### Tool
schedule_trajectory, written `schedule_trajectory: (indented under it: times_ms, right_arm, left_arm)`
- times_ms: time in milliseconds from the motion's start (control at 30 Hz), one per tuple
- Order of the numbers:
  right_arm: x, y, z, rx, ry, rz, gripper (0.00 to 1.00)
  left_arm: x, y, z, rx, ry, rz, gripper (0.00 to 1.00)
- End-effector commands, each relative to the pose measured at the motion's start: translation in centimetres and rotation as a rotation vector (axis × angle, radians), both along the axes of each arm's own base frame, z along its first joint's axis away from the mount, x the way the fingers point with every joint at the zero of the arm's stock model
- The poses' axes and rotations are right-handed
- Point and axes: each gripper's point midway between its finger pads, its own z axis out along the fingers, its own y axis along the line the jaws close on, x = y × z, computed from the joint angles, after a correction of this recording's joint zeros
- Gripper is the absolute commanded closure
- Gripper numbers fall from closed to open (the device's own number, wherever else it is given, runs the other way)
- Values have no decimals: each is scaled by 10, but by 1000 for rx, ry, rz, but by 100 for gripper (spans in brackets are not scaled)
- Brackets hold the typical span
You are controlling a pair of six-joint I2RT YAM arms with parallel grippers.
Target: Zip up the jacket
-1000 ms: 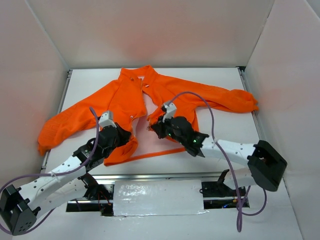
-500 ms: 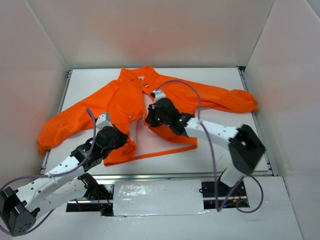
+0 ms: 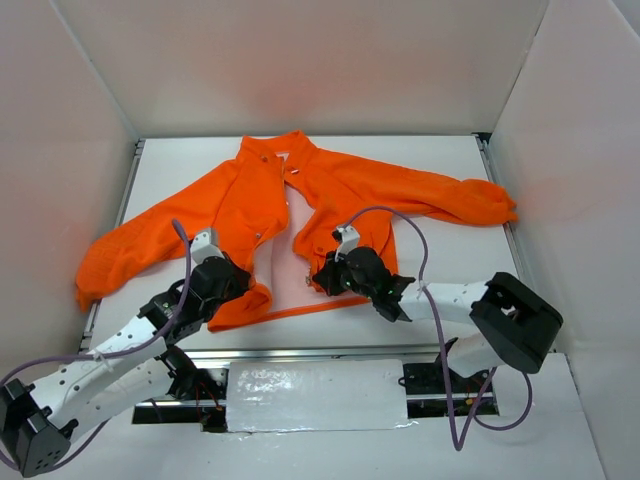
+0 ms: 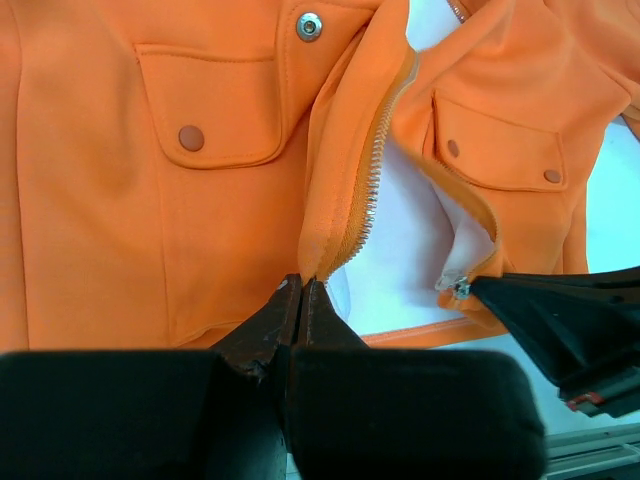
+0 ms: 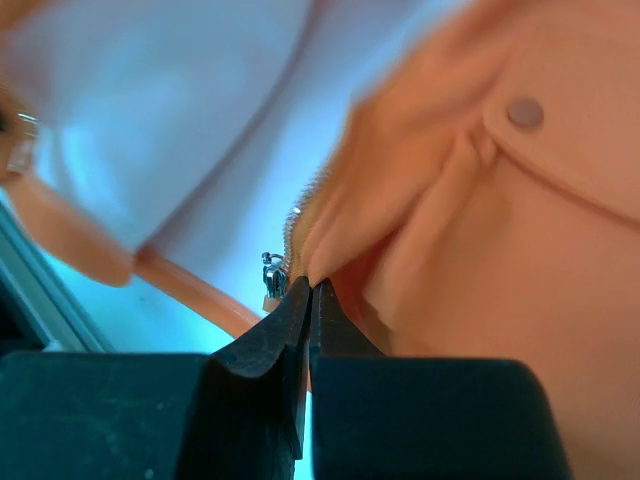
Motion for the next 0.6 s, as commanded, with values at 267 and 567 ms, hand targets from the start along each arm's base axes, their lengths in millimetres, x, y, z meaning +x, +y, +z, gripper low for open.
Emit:
schedule_trajectory:
  times_ms: [267,567]
  right_arm:
    - [75,11,57,-141,-69,-241,100]
    - [56,22,208,300,-499,-95,100]
  left_arm:
    - [5,-1,21,-6,-47,-8,100]
    - [7,4,31,31,-50,3,100]
